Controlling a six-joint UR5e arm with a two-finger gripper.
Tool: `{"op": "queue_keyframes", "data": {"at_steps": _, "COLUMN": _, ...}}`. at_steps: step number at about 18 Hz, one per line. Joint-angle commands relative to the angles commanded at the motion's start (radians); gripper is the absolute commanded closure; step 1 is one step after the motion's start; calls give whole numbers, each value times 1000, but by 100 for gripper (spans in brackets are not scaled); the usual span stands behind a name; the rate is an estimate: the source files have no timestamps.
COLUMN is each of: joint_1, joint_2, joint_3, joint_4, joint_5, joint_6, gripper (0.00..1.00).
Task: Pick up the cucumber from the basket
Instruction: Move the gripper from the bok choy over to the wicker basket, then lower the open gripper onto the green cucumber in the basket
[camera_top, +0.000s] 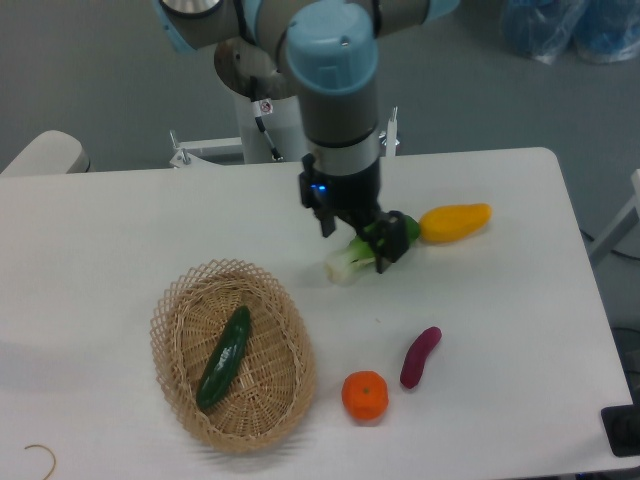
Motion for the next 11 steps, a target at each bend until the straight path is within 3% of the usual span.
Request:
{"op": "queue_keyframes", "data": {"at_steps": 6, "joint_1": -117, "joint_2": -83, "joint_3": -15, "joint_4": 32, "joint_5": 0, "joint_6": -249, "gripper": 0}}
{"op": "queue_keyframes", "data": {"at_steps": 11, "joint_1": -157, "joint_2": -164, "joint_3": -18, "joint_4": 48, "joint_5": 3, "joint_6": -390, "gripper": 0}}
